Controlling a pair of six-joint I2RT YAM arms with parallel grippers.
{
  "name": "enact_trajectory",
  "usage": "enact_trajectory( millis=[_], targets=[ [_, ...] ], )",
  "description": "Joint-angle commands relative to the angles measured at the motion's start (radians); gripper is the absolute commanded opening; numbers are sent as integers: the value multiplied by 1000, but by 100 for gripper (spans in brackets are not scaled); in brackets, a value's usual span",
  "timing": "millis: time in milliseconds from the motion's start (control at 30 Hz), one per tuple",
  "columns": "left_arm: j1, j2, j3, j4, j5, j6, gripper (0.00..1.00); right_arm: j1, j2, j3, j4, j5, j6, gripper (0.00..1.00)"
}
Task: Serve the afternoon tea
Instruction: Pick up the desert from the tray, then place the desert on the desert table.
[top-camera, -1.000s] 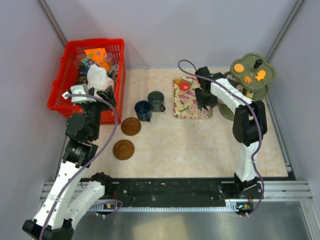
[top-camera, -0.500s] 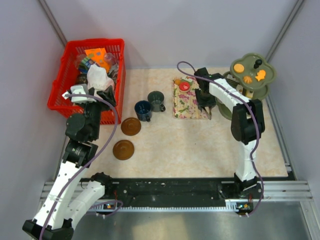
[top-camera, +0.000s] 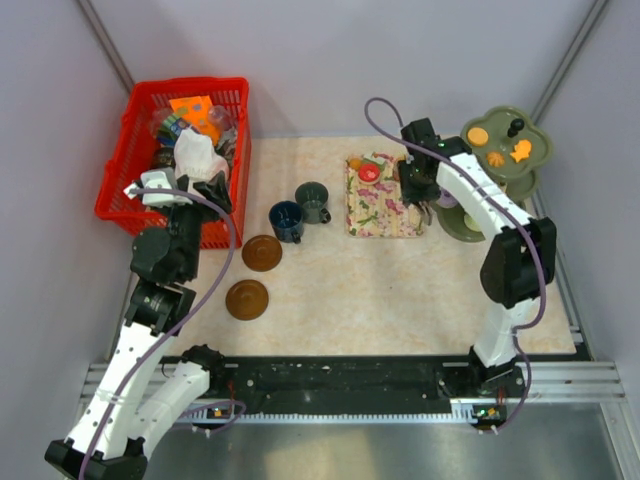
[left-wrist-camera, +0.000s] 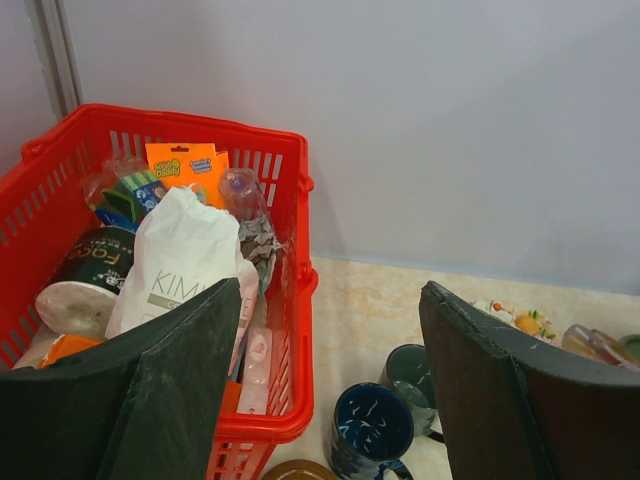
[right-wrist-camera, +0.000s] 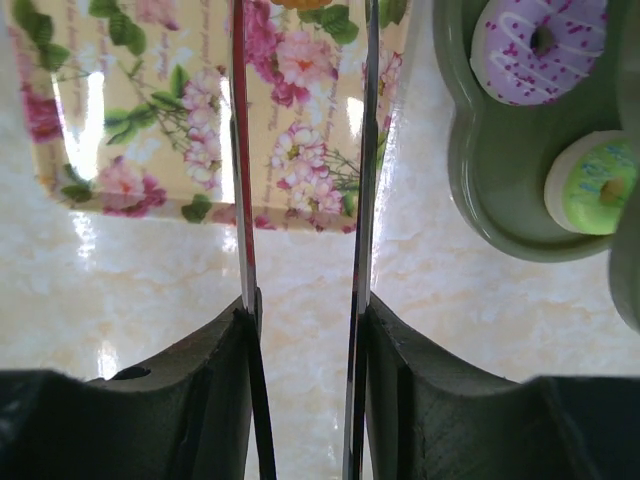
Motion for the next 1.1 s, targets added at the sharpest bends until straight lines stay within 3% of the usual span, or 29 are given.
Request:
enact_trajectory(
  millis=[0, 267, 467, 700, 1067],
  targets=[
    [-2, -23, 2, 36, 11, -3, 77, 10, -144, 78, -38, -21, -3, 40],
    [-2, -33, 0, 41, 9, -6, 77, 10, -256, 243, -154, -15, -6, 40],
    [-2, -33, -3, 44, 12, -12, 77, 7, -261, 418, -263, 142, -6, 41],
    [-3, -29, -4, 45, 20, -18, 77, -50, -298, 393, -317, 304, 38, 42],
    [-3, -26, -4, 45, 22, -20, 77, -166, -278, 353, -280, 298, 40, 42]
  ],
)
